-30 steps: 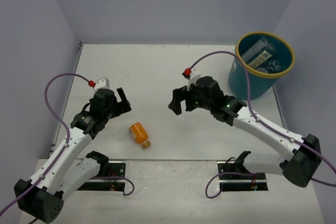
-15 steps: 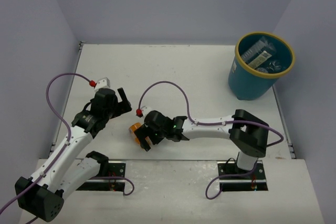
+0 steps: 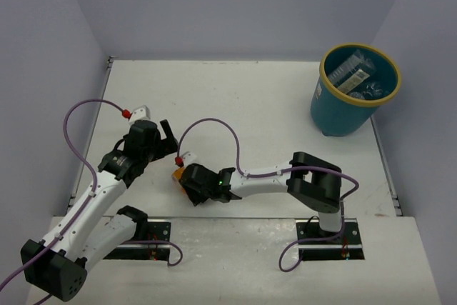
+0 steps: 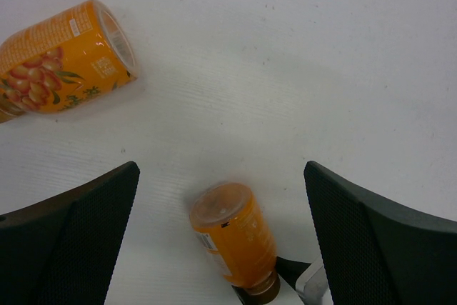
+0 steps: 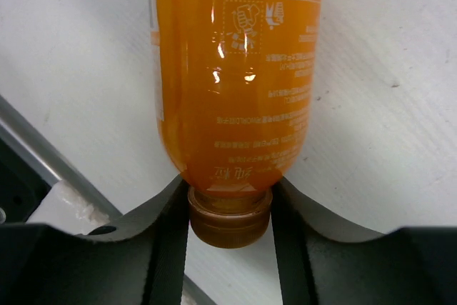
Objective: Put the plastic bottles in the bin
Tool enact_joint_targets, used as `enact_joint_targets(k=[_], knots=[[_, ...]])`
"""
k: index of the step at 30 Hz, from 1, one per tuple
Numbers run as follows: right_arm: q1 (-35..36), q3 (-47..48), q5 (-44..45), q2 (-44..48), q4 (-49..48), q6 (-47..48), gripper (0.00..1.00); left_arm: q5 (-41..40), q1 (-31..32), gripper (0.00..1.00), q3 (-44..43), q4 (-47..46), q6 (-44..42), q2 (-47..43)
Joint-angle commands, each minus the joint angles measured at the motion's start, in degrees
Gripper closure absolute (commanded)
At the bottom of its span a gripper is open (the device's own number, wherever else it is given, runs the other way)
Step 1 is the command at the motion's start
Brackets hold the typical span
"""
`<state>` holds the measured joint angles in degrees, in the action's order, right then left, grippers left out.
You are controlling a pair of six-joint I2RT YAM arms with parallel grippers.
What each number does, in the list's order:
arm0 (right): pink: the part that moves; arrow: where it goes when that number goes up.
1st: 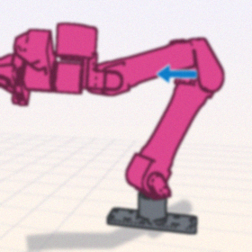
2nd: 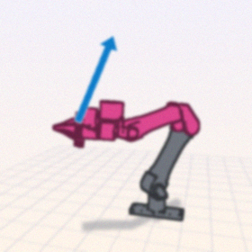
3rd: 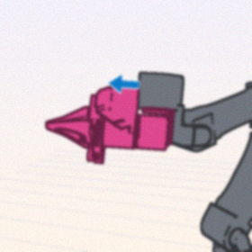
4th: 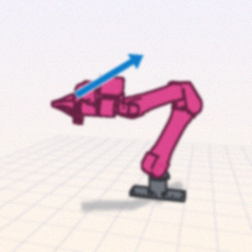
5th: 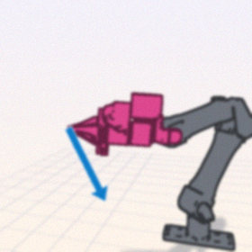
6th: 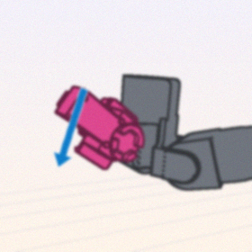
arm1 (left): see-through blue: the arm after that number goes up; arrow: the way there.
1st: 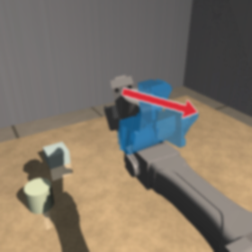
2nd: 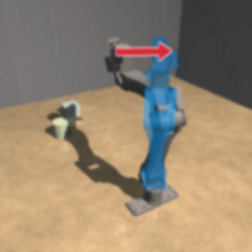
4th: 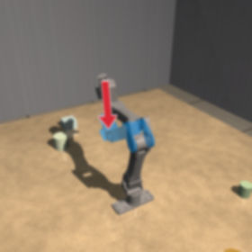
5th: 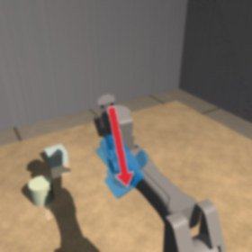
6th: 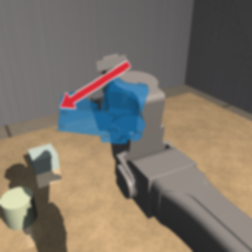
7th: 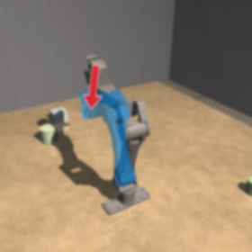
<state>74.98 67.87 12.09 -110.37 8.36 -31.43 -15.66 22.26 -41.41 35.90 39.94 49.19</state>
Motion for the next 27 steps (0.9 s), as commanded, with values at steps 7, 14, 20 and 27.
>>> enact_joint_targets(k=[7, 14, 20, 27], knots=[[-0.1, -3.9, 8.0, 8.9, -2.7, -2.2, 0.81, -0.8, 0.2, 0.0, -0.2, -1.0, 1.5, 0.4], [-13.5, -11.2, 6.5, 24.0, -2.2, -0.6, 0.83, -0.8, 0.2, 0.0, -1.5, -0.7, 1.3, 0.9], [-32.9, -13.4, 6.5, 41.9, -0.4, 7.4, 0.82, -0.5, 0.1, 0.0, -3.0, -1.4, 0.9, 1.3], [-57.4, -6.4, 1.7, 51.4, 2.5, 11.3, 0.8, -2.0, 0.2, 0.0, -9.1, -2.2, -0.2, 2.8]])
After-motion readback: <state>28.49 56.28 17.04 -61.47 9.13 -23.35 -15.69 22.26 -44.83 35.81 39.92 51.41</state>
